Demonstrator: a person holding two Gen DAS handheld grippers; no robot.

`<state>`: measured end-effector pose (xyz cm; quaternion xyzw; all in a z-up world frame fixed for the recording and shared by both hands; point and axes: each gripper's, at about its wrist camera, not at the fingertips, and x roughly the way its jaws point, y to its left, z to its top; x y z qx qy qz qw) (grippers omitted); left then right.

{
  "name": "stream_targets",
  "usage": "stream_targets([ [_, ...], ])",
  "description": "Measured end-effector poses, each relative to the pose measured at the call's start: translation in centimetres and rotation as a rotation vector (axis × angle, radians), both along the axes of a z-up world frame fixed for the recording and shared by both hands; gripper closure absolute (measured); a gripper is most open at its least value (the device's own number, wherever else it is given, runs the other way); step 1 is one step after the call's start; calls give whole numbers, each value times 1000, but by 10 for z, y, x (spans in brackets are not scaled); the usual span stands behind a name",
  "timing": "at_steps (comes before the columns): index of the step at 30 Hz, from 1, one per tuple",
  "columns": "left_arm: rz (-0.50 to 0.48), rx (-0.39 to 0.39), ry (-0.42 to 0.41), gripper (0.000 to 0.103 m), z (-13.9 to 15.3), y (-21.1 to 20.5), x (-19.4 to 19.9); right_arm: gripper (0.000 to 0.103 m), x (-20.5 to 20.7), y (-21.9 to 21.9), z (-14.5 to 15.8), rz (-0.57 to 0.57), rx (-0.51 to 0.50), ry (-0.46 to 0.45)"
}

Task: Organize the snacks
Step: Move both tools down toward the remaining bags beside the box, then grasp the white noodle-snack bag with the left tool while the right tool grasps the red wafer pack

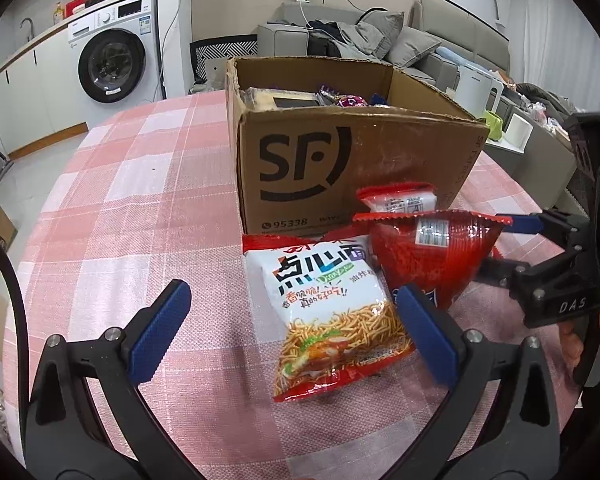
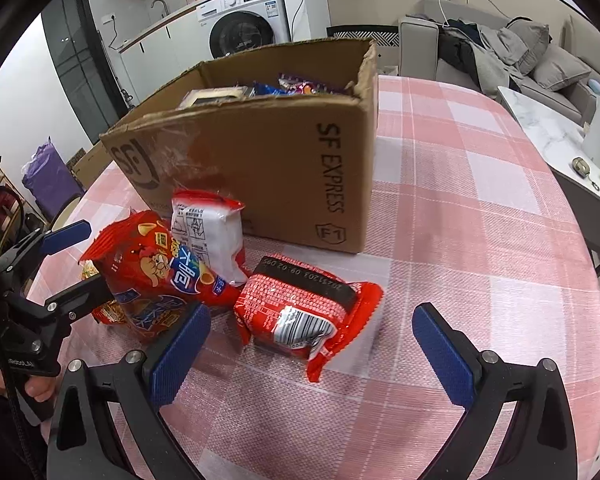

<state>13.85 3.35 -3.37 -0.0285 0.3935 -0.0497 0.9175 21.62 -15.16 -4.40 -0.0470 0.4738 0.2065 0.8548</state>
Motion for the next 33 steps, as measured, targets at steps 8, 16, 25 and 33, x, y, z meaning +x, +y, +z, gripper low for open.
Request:
stream_targets([
  [8,-2,2,12,0,-7,0,5,0,6,-8,-5,-39,-17,11],
  [16,30,13,32,0,-10,9,11,0,13,-22,-5,-74,-20,19],
  [25,5,-14,63,0,-21,12,20,0,11,-12,-11,-54,-45,21],
  [33,1,-11,98,0,-36,13,29,2,14,-13,-16,-74,-54,30],
])
